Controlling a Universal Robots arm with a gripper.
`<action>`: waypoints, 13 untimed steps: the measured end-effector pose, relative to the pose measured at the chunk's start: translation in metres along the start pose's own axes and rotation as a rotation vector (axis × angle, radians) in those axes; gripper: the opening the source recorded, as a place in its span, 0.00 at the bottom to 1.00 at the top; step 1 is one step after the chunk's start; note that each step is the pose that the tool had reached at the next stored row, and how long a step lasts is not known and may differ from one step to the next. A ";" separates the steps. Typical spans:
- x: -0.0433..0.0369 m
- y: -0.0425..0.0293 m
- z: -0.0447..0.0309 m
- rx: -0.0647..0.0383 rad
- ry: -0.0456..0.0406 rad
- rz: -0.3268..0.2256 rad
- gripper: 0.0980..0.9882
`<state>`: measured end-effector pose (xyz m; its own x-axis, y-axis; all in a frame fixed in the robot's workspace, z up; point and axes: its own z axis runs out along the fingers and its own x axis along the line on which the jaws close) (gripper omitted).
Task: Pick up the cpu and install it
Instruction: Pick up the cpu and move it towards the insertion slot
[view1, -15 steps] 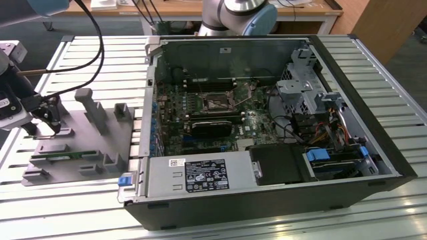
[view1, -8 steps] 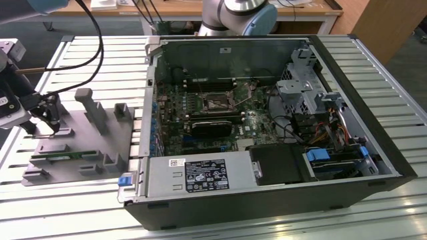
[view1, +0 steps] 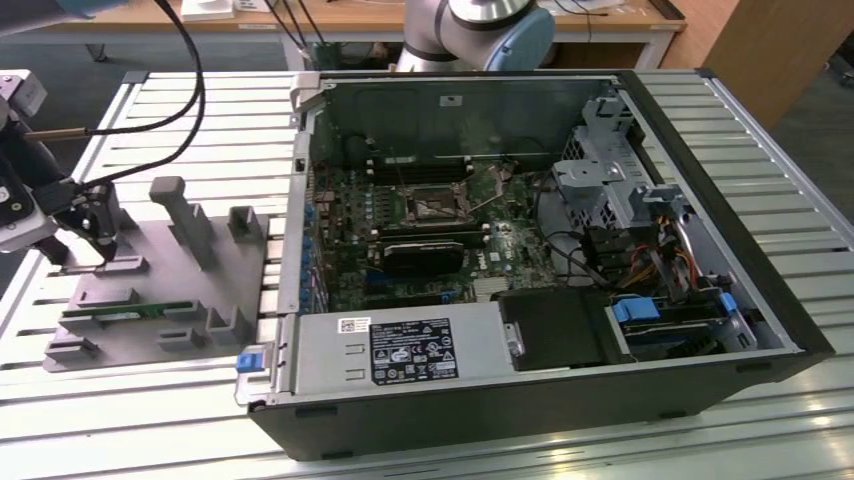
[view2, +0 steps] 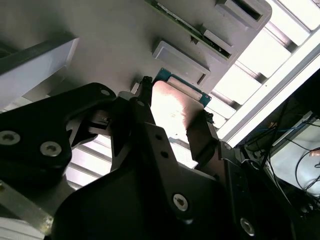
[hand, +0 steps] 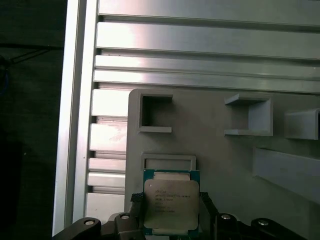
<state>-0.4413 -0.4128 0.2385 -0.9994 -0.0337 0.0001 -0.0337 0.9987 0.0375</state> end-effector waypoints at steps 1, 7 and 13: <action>0.0000 0.0000 -0.0008 0.000 0.0000 0.000 0.48; 0.0000 0.0002 -0.0061 0.000 0.0000 0.000 0.48; 0.0000 0.0005 -0.0119 0.000 0.0000 0.000 0.48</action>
<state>-0.4413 -0.4128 0.2504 -0.9994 -0.0337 0.0001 -0.0337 0.9987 0.0375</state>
